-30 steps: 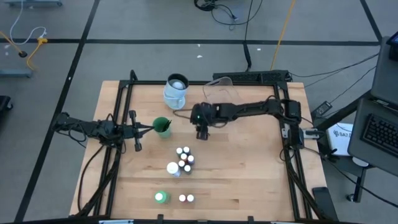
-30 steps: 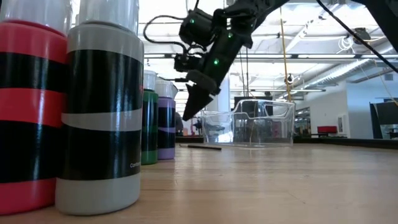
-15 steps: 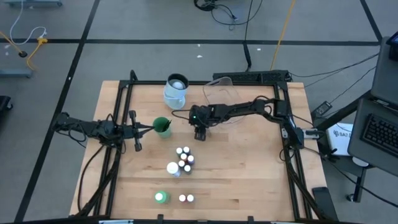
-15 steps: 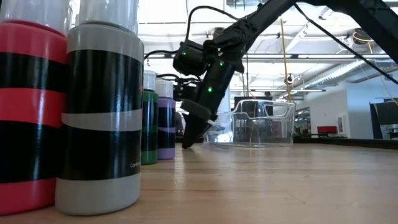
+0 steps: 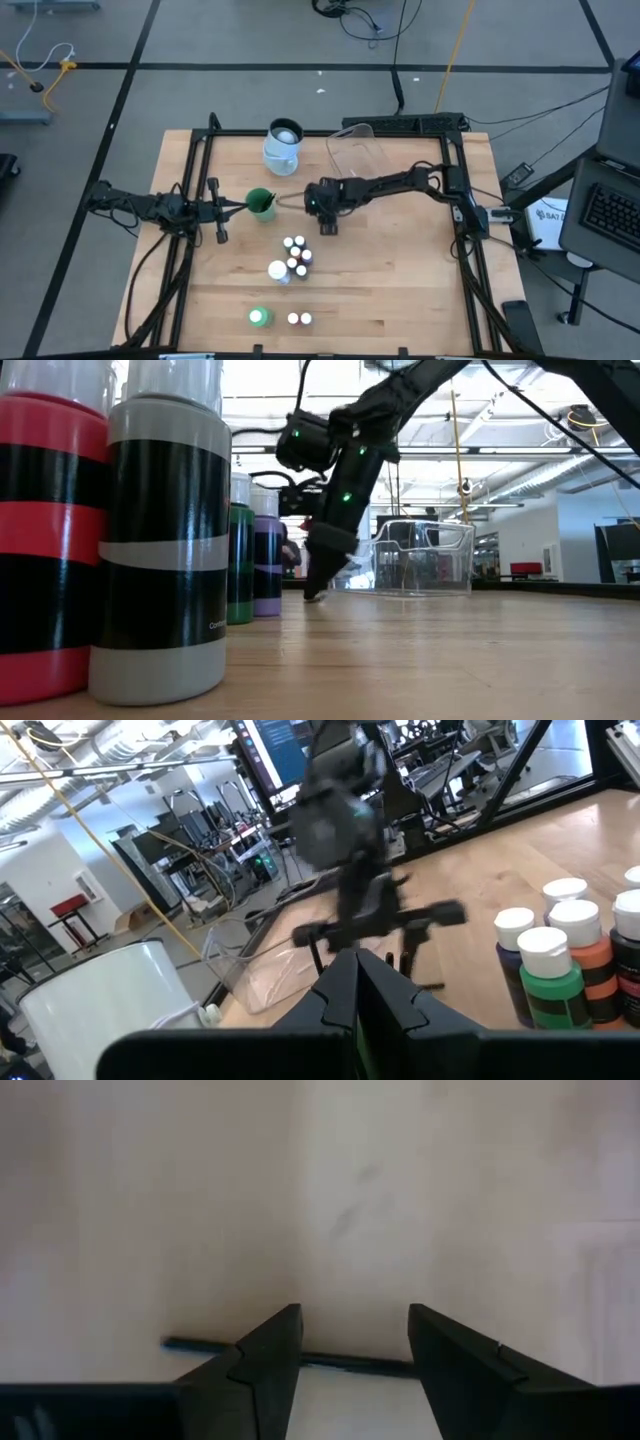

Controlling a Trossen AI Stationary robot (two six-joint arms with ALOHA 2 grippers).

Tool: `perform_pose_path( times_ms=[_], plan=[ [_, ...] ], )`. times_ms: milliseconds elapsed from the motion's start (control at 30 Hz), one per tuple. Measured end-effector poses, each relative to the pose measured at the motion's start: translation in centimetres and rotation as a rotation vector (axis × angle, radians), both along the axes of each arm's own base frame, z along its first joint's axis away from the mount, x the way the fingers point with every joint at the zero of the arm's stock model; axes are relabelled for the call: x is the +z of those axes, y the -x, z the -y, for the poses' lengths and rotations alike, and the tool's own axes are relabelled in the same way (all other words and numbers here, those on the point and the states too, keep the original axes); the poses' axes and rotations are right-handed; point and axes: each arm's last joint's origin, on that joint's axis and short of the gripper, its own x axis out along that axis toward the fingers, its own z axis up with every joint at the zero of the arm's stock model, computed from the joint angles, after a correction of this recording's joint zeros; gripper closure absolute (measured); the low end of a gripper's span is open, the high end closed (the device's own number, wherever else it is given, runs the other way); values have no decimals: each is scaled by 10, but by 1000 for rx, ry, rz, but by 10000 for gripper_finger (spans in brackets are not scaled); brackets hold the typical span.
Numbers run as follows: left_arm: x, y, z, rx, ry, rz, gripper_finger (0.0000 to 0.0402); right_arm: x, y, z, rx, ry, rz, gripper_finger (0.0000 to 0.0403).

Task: Pick & Place Paint Supplies
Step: Put the silver paintbrush into the green cup

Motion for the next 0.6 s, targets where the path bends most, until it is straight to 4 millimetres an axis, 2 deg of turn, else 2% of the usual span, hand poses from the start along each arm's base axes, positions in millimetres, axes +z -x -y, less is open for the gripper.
perform_pose_path(
  times_ms=[200, 400, 500, 600],
  plan=[
    [0, 0, 0, -1, 8, 1, 396, 9, 4, -17, 191, 236, -75, 222],
    [0, 0, 0, -1, 14, 2, 396, 13, 3, -23, 246, 272, -67, 222],
    [0, 0, 0, -1, 13, 2, 396, 14, 2, -26, 264, 377, -87, 222],
    [0, 0, 0, -1, 10, 1, 396, 14, 3, -25, 358, 464, -137, 222]
  ],
)
